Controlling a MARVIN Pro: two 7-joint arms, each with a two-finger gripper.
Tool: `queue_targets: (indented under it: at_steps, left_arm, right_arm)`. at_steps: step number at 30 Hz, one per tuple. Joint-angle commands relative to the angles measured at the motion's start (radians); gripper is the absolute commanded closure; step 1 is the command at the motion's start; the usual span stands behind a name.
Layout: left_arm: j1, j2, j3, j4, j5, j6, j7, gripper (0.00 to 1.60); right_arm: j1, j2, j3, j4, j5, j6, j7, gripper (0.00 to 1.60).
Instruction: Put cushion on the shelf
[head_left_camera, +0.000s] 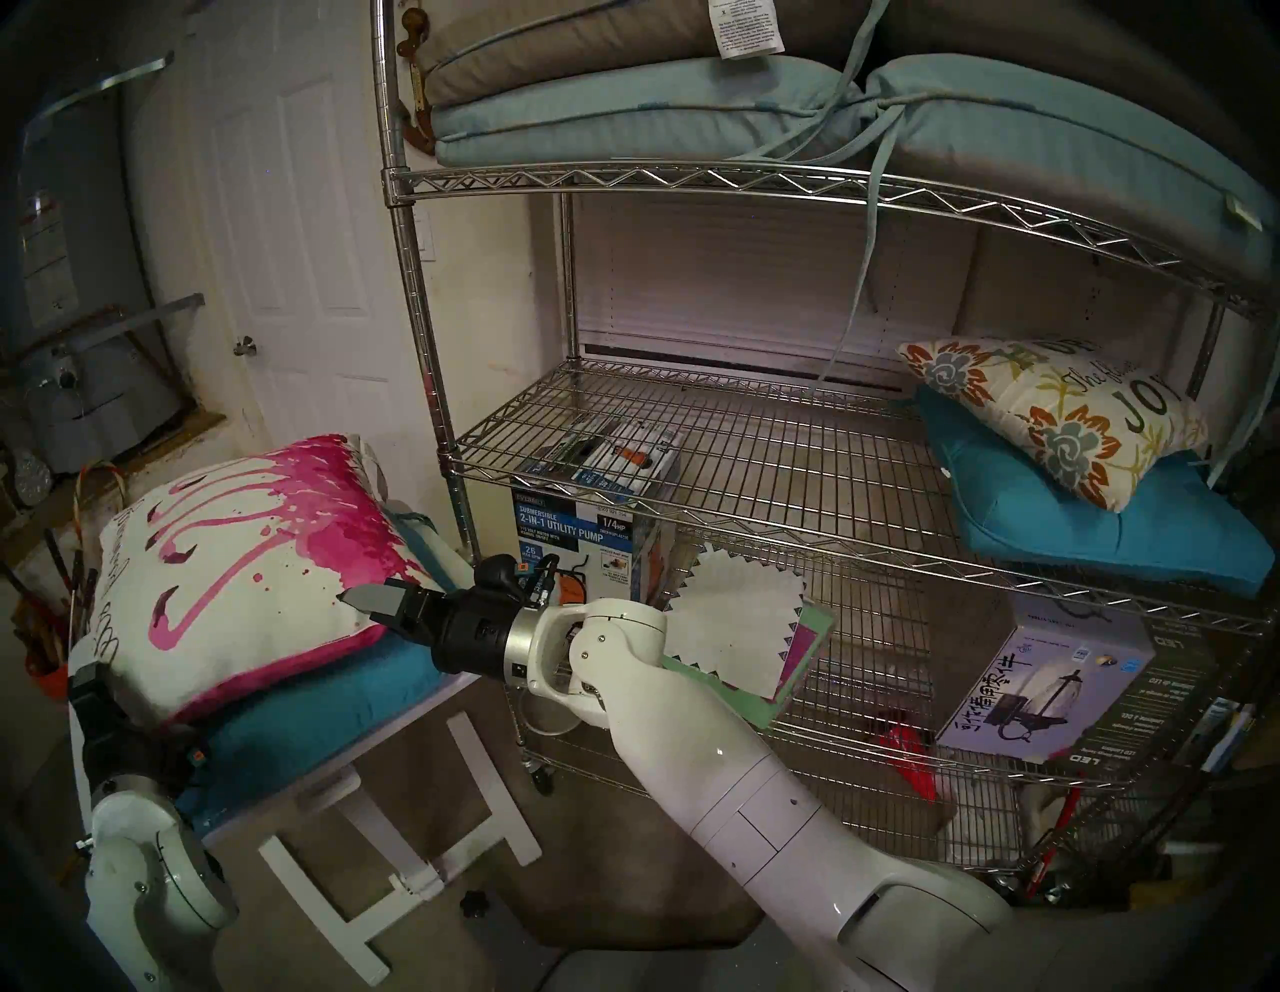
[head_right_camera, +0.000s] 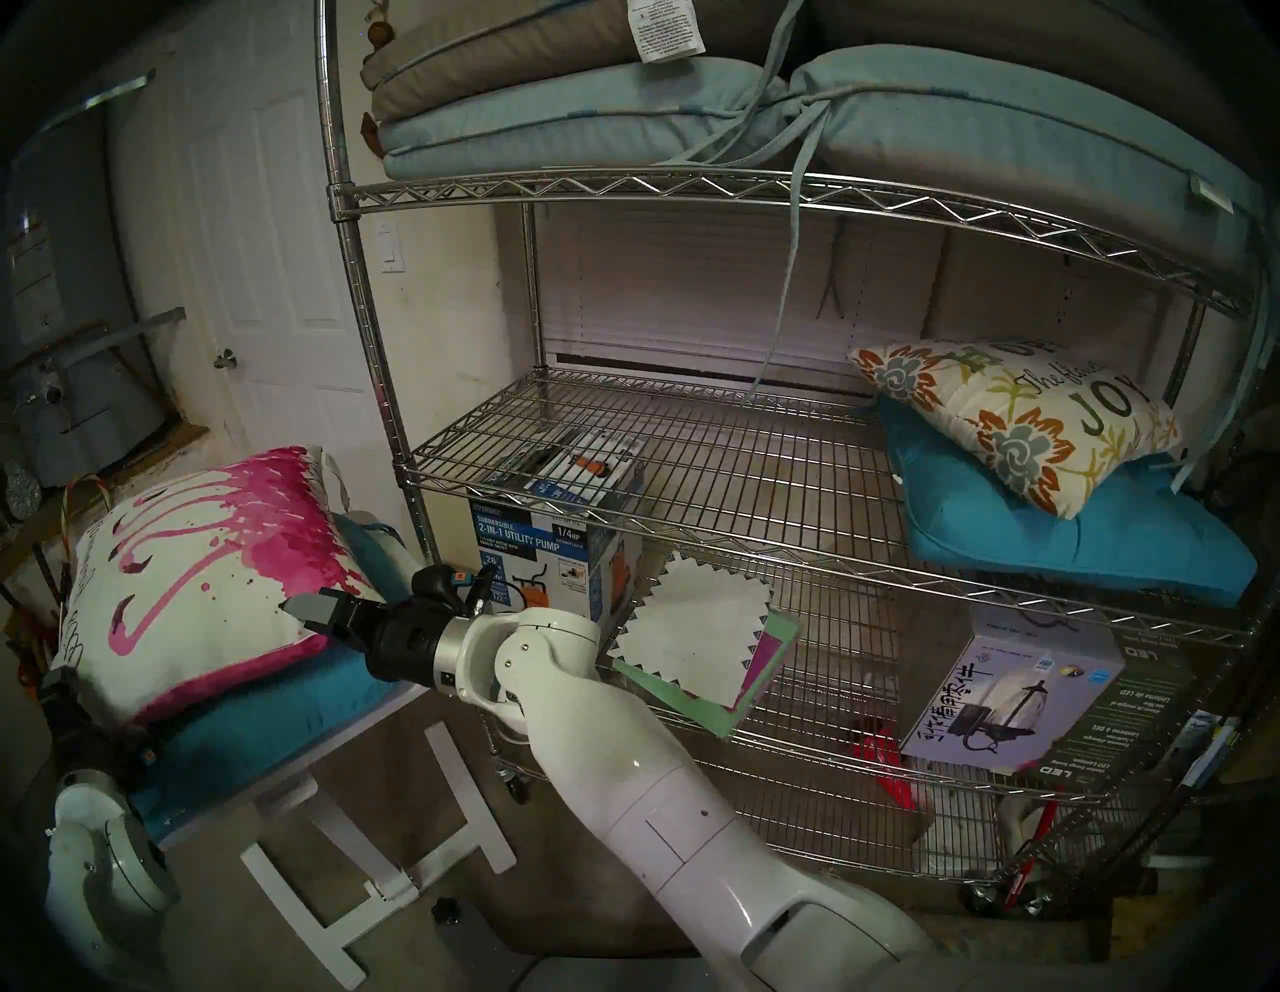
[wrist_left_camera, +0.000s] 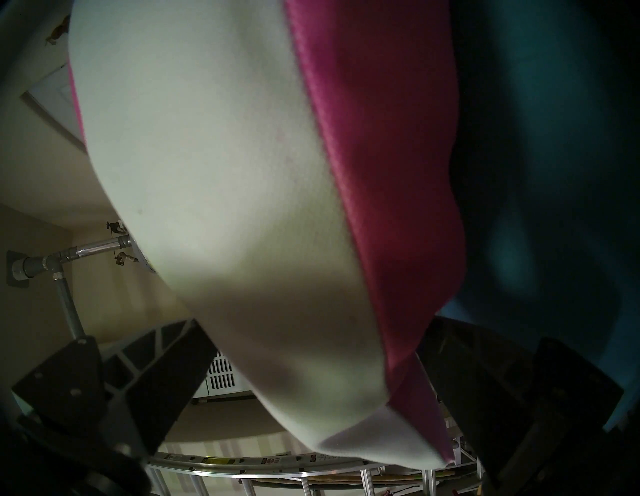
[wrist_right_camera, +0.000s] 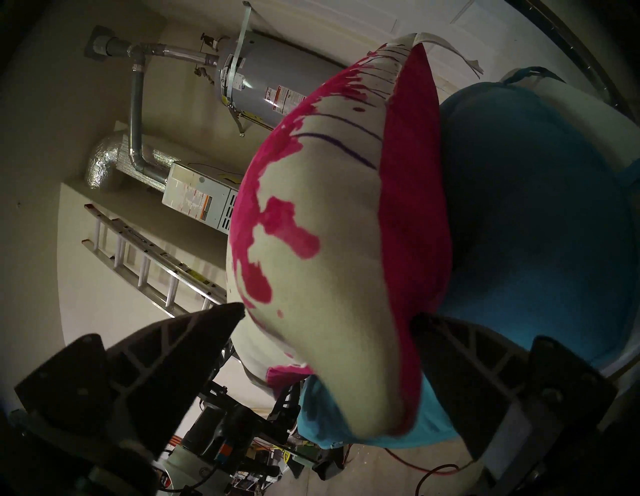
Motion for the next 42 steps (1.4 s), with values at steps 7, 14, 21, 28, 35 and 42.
queue_targets:
  at_steps: [7, 14, 21, 28, 35, 42]
  left_arm:
    - [-0.001, -0.004, -0.005, -0.02, 0.002, 0.0, 0.005, 0.0]
    - [-0.002, -0.005, -0.006, -0.02, 0.003, -0.002, 0.004, 0.0]
    - [0.045, -0.017, 0.047, -0.036, 0.008, -0.081, 0.113, 1.6]
    - [0.071, -0.035, 0.114, -0.05, 0.068, -0.069, 0.179, 1.6]
    - [0.071, -0.021, 0.155, -0.105, 0.1, -0.077, 0.178, 1.6]
    - [0.054, 0.003, 0.225, -0.148, 0.148, -0.081, 0.17, 1.6]
  right_arm:
    - [0.029, -0.028, -0.006, -0.011, 0.004, -0.011, 0.018, 0.0]
    - [0.03, -0.027, -0.008, -0.01, 0.005, -0.012, 0.019, 0.0]
    - [0.003, -0.025, -0.001, -0.015, 0.024, -0.013, 0.009, 1.6]
    - [-0.03, 0.003, 0.021, -0.047, 0.031, -0.03, 0.006, 1.6]
    - [-0.015, 0.027, 0.05, -0.113, 0.029, -0.013, 0.005, 1.6]
    - [0.014, 0.032, 0.081, -0.161, 0.025, 0.0, -0.009, 1.6]
